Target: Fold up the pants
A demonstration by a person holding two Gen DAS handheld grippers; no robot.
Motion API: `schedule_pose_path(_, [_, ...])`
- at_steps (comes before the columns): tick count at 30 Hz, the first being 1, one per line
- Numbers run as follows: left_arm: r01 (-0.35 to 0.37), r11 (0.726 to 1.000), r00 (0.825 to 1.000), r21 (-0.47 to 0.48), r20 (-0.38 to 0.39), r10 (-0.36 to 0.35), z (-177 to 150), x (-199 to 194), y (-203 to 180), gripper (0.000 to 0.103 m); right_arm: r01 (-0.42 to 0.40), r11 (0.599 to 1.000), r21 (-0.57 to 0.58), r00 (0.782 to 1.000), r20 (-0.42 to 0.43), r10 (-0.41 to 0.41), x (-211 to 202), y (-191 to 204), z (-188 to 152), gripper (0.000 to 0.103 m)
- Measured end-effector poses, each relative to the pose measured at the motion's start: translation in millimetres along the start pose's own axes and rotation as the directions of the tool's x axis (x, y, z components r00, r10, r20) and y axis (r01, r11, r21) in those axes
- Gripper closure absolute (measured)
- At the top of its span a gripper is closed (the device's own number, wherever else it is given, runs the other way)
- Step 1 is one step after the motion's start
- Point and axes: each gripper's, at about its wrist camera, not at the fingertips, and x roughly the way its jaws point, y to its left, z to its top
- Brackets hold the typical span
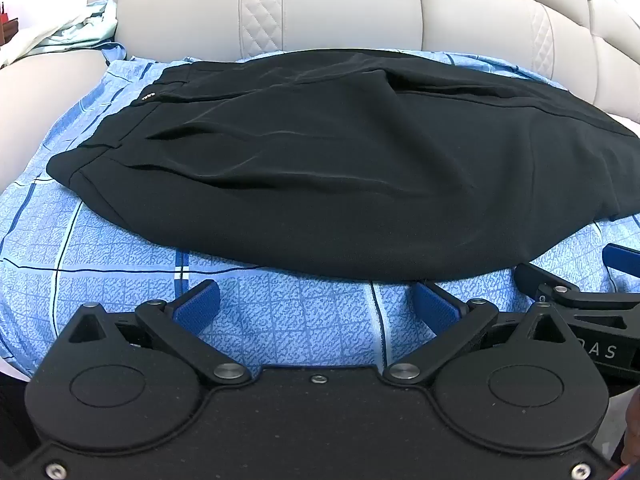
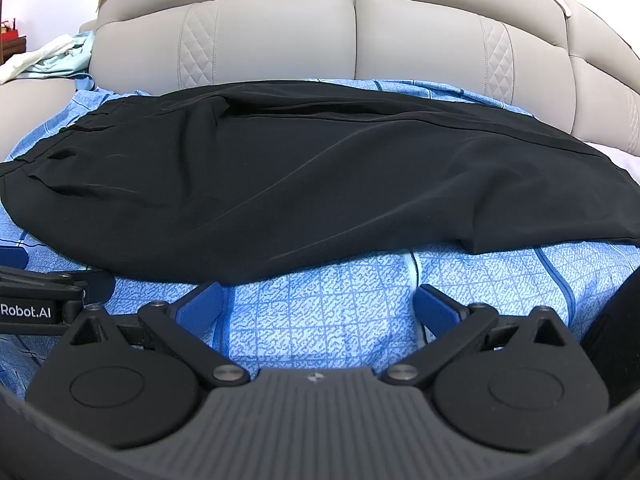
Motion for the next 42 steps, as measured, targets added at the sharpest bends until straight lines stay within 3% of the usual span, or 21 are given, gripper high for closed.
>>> schedule_pose_path(42, [-0.002,1.000,1.000,0.002,-0.009,0.002,0.1,0.3,-0.1,0.000,0.001,1.000,-0.002,1.000,0.000,-0.001,-0.7,0.3,-0.6,0.000])
